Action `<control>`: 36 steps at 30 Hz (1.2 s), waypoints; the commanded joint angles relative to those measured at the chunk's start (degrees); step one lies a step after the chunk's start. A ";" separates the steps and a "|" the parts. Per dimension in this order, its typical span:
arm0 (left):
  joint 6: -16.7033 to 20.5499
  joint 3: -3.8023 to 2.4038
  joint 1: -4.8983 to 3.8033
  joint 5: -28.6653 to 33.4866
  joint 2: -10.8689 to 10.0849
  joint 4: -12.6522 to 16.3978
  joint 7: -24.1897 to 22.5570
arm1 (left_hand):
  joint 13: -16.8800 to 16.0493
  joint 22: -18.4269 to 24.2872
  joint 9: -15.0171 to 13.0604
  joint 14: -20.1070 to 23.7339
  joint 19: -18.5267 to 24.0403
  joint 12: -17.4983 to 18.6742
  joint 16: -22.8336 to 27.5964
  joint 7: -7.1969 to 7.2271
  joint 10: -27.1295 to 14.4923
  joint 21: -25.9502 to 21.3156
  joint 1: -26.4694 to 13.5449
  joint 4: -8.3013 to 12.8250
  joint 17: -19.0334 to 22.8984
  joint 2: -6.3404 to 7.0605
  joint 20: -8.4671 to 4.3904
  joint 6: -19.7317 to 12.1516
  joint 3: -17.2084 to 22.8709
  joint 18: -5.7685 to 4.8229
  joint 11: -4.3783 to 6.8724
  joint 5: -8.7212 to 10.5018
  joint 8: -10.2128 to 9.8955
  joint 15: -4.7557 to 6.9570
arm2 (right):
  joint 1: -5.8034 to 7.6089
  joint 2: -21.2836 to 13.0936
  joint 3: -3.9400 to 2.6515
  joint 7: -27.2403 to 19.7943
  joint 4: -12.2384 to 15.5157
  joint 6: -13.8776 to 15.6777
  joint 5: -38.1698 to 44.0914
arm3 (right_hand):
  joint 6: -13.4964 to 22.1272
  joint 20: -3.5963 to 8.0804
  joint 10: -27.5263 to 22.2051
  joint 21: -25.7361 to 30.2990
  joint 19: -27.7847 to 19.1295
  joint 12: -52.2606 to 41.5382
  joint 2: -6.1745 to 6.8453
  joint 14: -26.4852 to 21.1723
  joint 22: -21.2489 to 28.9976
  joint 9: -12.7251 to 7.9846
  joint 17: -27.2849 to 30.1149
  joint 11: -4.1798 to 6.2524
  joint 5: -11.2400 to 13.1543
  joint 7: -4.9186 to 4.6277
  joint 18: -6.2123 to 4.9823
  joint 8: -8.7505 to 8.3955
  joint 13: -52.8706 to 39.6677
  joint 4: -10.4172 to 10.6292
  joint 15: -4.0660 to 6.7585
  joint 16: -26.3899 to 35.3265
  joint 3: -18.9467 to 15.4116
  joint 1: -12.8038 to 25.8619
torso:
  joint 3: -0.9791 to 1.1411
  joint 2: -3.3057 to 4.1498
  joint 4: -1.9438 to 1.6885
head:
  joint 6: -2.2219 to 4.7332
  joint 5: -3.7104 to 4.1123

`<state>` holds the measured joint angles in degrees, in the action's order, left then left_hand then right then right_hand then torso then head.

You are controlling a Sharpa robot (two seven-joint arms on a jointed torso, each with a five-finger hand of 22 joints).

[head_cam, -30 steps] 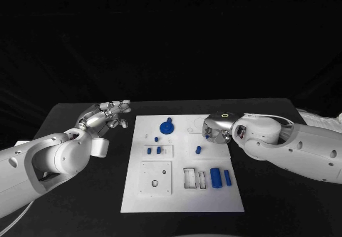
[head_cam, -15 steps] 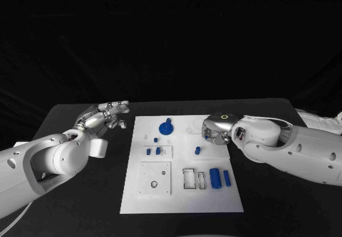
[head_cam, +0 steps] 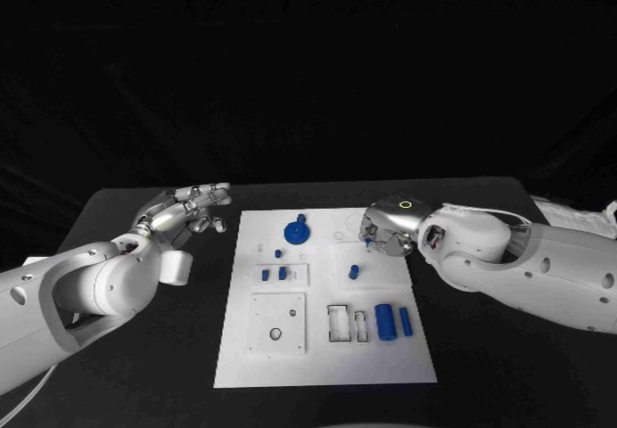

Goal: Assemble the parts on the task board

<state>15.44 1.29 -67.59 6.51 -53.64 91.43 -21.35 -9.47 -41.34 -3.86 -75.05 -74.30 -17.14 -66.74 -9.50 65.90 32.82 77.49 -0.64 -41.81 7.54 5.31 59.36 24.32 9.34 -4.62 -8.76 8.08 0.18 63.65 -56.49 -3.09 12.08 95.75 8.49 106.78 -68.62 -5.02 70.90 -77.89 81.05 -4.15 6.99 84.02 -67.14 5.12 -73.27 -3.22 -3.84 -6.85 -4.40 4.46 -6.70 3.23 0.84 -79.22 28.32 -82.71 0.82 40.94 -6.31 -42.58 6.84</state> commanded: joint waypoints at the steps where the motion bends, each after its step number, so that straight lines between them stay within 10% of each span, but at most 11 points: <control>1: 0.10 -0.03 -0.02 0.24 0.11 0.00 0.22 | -0.06 0.06 0.06 0.33 0.19 -0.22 0.06 0.06 -0.38 -0.21 0.02 -0.03 0.08 -0.28 0.04 -0.34 -0.43 0.99 -0.08 0.00 -0.18 -0.04 | 0.22 -0.37 -0.10 0.73 0.73 0.45 -0.34 | -0.43 0.13 0.37 -0.27 0.33 -0.10 -0.04 3.07 -0.05 0.03 -0.02 -0.17 0.08 -0.10 -0.16 0.36 0.09 -0.01 0.39 -0.28 0.32 0.62 | 0.00 0.04 0.00 | -0.02 0.12; 12: 0.10 -0.03 -0.02 0.24 0.39 -0.48 0.23 | -0.13 0.09 0.05 0.42 0.21 -0.42 0.09 0.00 -0.64 -0.28 0.02 -0.02 0.22 -0.31 0.09 -0.52 -0.52 0.98 -0.15 0.00 -0.18 -0.10 | 0.85 -1.78 -0.53 0.26 7.23 2.47 -2.63 | -0.40 0.16 0.33 -0.31 0.36 -0.01 -0.01 3.09 -0.10 0.03 -0.10 -0.15 0.05 -0.08 -0.16 0.32 0.16 -0.08 0.40 -0.35 0.42 0.67 | -0.02 -0.08 -0.03 | -0.39 -0.68; 19: -0.02 -0.03 -0.02 0.24 0.96 -0.74 0.21 | -0.16 0.11 0.04 0.46 0.23 -0.53 0.09 -0.02 -0.75 -0.31 0.04 0.00 0.25 -0.33 0.11 -0.58 -0.55 0.97 -0.17 0.00 -0.17 -0.12 | 0.44 0.07 -0.58 -0.66 11.24 3.50 -2.82 | -0.35 0.19 0.30 -0.32 0.37 0.07 -0.06 3.11 -0.10 0.04 -0.16 -0.14 -0.09 -0.11 -0.16 0.27 0.24 -0.25 0.42 -0.41 0.64 0.62 | -0.05 -0.03 -0.11 | -0.57 -2.79; 36: -0.47 -0.03 -0.03 0.24 2.04 -1.20 0.27 | -0.21 0.12 0.03 0.51 0.25 -0.68 0.09 -0.04 -0.86 -0.35 0.07 0.03 0.30 -0.34 0.14 -0.63 -0.60 0.98 -0.19 0.00 -0.15 -0.14 | -6.24 7.69 -0.22 -3.72 9.33 3.83 -1.57 | -0.21 0.25 0.26 -0.27 0.34 0.20 -0.07 3.12 0.03 0.05 -0.17 -0.21 -0.48 -0.23 -0.19 0.16 0.38 -0.59 0.41 -0.45 0.97 0.60 | -0.24 -0.15 -0.05 | -1.84 -8.48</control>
<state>15.58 1.29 -67.59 6.54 -51.73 90.21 -20.91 -9.64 -41.29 -3.87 -74.86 -74.30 -17.48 -66.74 -9.70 65.41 32.82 77.49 -0.63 -41.56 7.54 5.30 59.15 24.01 9.34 -4.70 -8.76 8.08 -0.01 57.63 -49.03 -3.33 9.97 105.38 12.13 104.31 -68.71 -4.82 70.89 -77.88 81.26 -3.92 7.01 84.02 -67.18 5.12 -73.38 -3.25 -3.99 -6.97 -4.40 4.49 -6.29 2.66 0.84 -79.44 28.88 -82.71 0.62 40.78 -6.39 -44.15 -1.14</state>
